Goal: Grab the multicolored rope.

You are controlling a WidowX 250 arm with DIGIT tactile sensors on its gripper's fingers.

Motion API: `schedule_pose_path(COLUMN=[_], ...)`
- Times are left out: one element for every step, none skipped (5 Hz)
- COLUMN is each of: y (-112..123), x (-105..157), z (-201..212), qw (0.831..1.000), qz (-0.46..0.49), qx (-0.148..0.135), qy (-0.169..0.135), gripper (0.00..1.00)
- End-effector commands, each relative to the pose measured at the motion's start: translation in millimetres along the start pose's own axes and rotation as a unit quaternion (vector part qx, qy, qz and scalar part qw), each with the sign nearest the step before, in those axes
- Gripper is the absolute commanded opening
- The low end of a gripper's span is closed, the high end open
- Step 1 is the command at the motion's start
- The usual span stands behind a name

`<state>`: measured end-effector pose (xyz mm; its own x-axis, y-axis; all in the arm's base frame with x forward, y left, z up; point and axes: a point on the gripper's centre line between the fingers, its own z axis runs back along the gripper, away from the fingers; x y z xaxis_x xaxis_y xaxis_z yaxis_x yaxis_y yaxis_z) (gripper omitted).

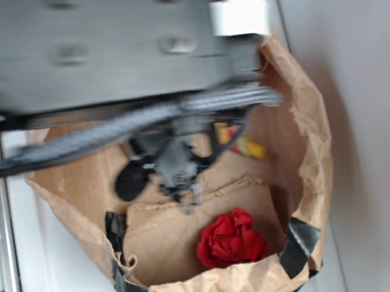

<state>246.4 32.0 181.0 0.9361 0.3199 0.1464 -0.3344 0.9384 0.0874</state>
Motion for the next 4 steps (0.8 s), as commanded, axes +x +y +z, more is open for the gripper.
schedule_pose_path(y=[-1, -5, -11, -15], x=[-15, -14, -16, -13], z=[39, 38, 36, 33], qw=[0.999, 0.999, 0.999, 0.999], qz=[-0.006, -0.003, -0.001, 0.011], qx=[-0.014, -0.016, -0.018, -0.017], qy=[-0.045, -0.046, -0.042, -0.045], gripper=[0.0, 0.0, 0.0, 0.0])
